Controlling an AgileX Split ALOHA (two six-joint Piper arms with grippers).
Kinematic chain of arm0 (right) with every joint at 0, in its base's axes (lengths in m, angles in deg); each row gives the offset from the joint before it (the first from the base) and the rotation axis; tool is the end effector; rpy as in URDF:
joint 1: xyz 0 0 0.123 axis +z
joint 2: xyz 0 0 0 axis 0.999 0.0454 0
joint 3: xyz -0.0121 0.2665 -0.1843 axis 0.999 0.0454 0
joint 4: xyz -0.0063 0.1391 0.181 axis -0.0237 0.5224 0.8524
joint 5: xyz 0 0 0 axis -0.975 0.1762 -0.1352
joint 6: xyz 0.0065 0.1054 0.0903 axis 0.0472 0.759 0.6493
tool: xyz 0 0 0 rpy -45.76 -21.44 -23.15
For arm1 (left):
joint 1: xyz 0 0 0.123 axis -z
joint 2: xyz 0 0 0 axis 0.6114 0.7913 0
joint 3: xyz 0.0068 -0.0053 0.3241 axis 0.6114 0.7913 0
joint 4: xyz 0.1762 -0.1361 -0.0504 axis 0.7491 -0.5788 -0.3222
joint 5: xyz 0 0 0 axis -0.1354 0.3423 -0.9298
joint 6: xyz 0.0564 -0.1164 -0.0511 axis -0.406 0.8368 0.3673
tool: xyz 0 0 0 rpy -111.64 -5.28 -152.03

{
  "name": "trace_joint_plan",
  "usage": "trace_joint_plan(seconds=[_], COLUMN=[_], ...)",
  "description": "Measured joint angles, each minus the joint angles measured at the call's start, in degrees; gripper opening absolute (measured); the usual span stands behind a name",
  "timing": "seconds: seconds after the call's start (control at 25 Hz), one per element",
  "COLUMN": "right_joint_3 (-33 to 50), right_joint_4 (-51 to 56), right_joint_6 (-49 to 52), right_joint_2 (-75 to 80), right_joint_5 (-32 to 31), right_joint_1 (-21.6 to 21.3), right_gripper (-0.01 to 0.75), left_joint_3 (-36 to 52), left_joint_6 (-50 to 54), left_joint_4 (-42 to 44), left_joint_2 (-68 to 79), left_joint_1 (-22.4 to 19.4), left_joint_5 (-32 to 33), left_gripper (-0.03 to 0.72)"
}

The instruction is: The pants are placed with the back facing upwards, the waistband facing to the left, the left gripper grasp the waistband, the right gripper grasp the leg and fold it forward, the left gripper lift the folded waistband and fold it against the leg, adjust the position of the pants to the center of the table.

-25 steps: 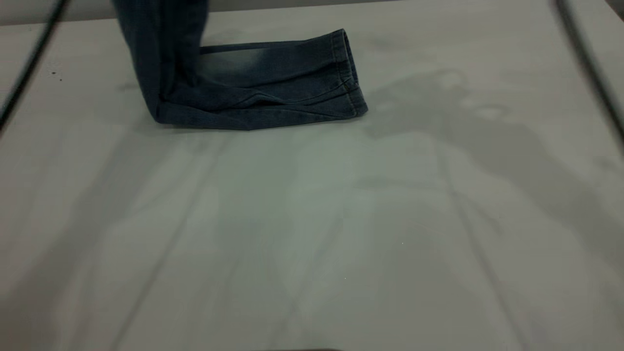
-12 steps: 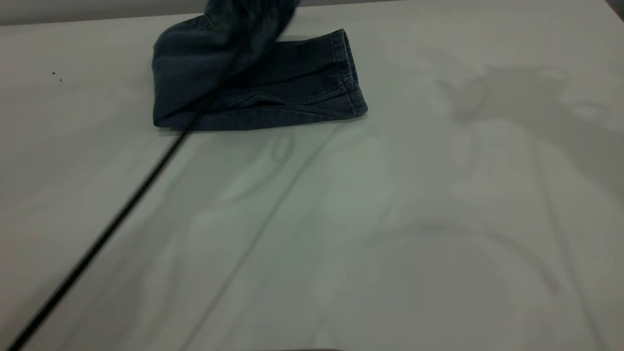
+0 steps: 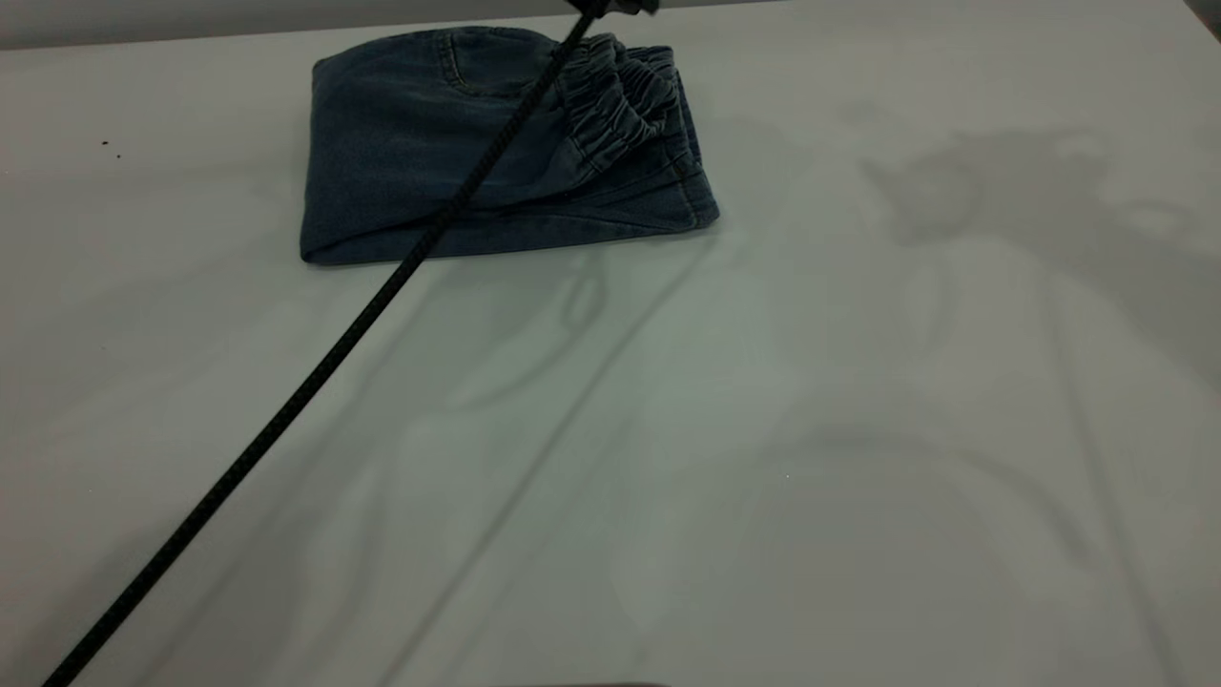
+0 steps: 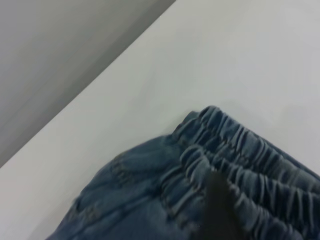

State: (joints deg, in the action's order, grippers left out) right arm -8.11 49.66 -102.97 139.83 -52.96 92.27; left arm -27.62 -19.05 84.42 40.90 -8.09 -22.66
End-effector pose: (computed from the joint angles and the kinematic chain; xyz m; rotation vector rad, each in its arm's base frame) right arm 0.4085 0.0799 0.3353 -0.3045 2.2298 0.4002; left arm 0.4686 -0.2656 0.1836 0.8583 1.9959 -0.1215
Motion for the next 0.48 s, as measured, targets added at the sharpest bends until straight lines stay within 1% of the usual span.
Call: trace_joint_plan(seconds=[0.04, 0.12, 0.16, 0.24, 0.32, 0.4, 0.48], right_joint_3=[0.00, 0.00, 0.00, 0.00, 0.00, 0.00, 0.00], right_joint_4=[0.00, 0.00, 0.00, 0.00, 0.00, 0.00, 0.00], right_joint_6=[0.00, 0.00, 0.00, 0.00, 0.00, 0.02, 0.02], right_joint_2=[0.00, 0.00, 0.00, 0.00, 0.00, 0.00, 0.00], right_joint_5=[0.00, -0.35, -0.63, -1.21, -1.51, -1.95, -2.22], right_joint_1=[0.00, 0.00, 0.00, 0.00, 0.00, 0.00, 0.00], right_gripper=[0.545, 0.545, 0.545, 0.545, 0.545, 0.545, 0.545], left_joint_3=[0.00, -0.11, -0.15, -0.15, -0.15, -0.15, -0.15], left_joint_6=[0.19, 1.70, 2.85, 4.86, 8.29, 11.79, 14.66], left_joint_4=[0.00, 0.00, 0.00, 0.00, 0.00, 0.05, 0.10], left_joint_2=[-1.24, -3.27, -3.60, -3.05, -1.19, 1.39, 3.76], left_joint_1=[-0.15, -1.12, -2.02, -4.42, -7.44, -9.77, -10.83], left_joint_5=[1.96, 7.15, 9.45, 11.78, 11.16, 8.76, 6.81], left_gripper=[0.495, 0.552, 0.568, 0.580, 0.584, 0.584, 0.584])
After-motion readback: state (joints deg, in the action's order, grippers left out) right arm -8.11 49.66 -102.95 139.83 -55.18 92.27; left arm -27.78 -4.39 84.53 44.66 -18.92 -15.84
